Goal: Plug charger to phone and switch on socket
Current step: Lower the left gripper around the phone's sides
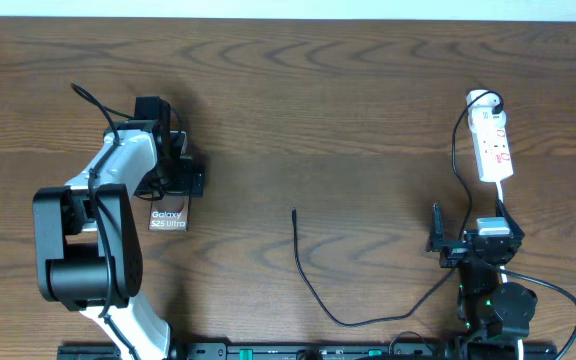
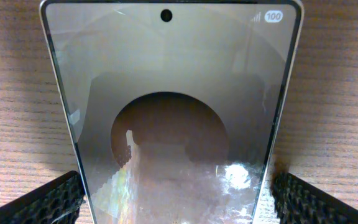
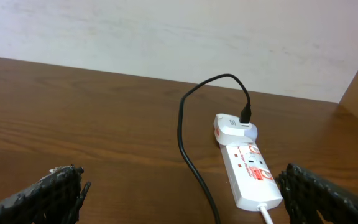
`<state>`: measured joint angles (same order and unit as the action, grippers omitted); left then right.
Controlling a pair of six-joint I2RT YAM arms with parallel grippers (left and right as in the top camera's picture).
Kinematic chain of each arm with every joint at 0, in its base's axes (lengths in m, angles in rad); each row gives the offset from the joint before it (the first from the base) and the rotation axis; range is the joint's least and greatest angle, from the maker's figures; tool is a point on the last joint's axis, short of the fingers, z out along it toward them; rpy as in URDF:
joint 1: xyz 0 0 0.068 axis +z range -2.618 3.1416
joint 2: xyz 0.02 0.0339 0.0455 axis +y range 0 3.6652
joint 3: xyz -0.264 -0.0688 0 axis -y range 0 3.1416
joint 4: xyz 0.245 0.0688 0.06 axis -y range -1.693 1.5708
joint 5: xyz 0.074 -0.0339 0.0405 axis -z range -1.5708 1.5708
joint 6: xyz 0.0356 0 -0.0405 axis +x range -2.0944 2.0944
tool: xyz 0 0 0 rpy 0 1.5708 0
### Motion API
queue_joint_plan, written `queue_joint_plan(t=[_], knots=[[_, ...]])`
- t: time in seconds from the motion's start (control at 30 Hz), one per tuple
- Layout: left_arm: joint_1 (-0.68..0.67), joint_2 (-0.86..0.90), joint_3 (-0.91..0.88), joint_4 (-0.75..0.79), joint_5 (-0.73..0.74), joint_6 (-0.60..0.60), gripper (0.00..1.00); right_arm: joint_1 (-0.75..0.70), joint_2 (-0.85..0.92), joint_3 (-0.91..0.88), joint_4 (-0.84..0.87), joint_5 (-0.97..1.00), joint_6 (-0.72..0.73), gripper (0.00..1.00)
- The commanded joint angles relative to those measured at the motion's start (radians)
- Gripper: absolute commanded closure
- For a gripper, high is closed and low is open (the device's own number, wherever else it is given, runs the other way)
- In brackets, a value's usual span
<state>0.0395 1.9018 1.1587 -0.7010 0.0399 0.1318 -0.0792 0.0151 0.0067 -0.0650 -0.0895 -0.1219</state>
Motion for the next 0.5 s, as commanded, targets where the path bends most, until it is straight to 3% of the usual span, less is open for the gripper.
queue_joint_plan(t=[0.0,0.47], knots=[[0.003,0.037,-0.042,-0.004,-0.029,0.006,0.02,0.009,-0.002,-0.001,-0.005,0.005,-0.014,0.01],[0.003,0.037,-0.042,-0.026,-0.029,0.006,0.02,0.009,-0.002,-0.001,-0.005,0.005,-0.014,0.01]])
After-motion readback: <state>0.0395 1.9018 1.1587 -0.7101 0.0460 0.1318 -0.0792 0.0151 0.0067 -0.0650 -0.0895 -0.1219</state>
